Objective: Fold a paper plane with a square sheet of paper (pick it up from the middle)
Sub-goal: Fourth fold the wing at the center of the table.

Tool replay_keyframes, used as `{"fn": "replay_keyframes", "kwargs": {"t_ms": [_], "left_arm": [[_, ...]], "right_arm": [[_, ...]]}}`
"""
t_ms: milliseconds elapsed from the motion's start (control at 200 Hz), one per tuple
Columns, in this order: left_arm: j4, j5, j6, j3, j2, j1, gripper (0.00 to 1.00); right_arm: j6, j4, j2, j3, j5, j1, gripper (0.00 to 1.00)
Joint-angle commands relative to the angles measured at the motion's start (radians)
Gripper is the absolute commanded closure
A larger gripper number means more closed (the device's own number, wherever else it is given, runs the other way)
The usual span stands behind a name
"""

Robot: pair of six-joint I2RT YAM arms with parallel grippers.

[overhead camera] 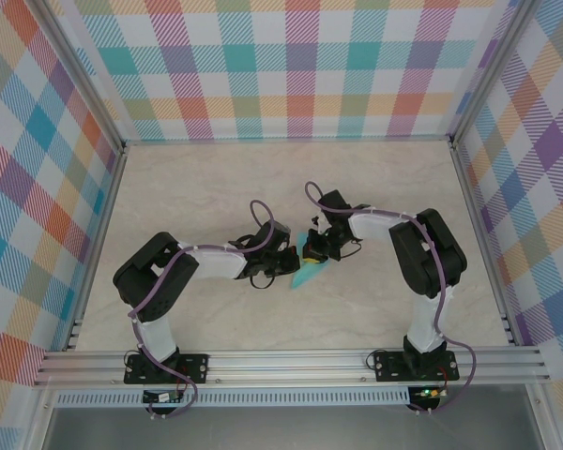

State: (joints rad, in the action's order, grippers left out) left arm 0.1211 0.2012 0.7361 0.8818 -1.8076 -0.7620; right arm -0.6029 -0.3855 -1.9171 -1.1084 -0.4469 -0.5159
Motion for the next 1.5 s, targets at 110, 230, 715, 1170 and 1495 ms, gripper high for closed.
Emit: {"fn": "replay_keyframes", "kwargs": {"t_ms": [110,230,715,1170,1495], "left_arm": [[-0.101,0.014,-0.016,0.019,-0.01,0.01,1.0],[-0.126,0.016,-0.038,0.066,0.043,0.015,1.0],[-0.032,0.063,0.036,0.034,0.09,0.025,1.0],[-0.037,0.072,0.049,0.022,0.033,0.021,1.0],[-0.016,0.022,0.076,-0.028,0.061,0.021,1.0]], "right_arm": [[0.027,0.0,-0.039,0.047,0.042,0.001,1.0],[0.028,-0.015,-0.034,0.047,0.059,0.002,1.0],[0.014,-0.014,-0.043,0.058,0.071,0.002,1.0],[0.006,0.048,-0.013,0.06,0.01,0.004,1.0],[-0.009,0.043,-0.018,0.065,0.024,0.012,1.0]]}}
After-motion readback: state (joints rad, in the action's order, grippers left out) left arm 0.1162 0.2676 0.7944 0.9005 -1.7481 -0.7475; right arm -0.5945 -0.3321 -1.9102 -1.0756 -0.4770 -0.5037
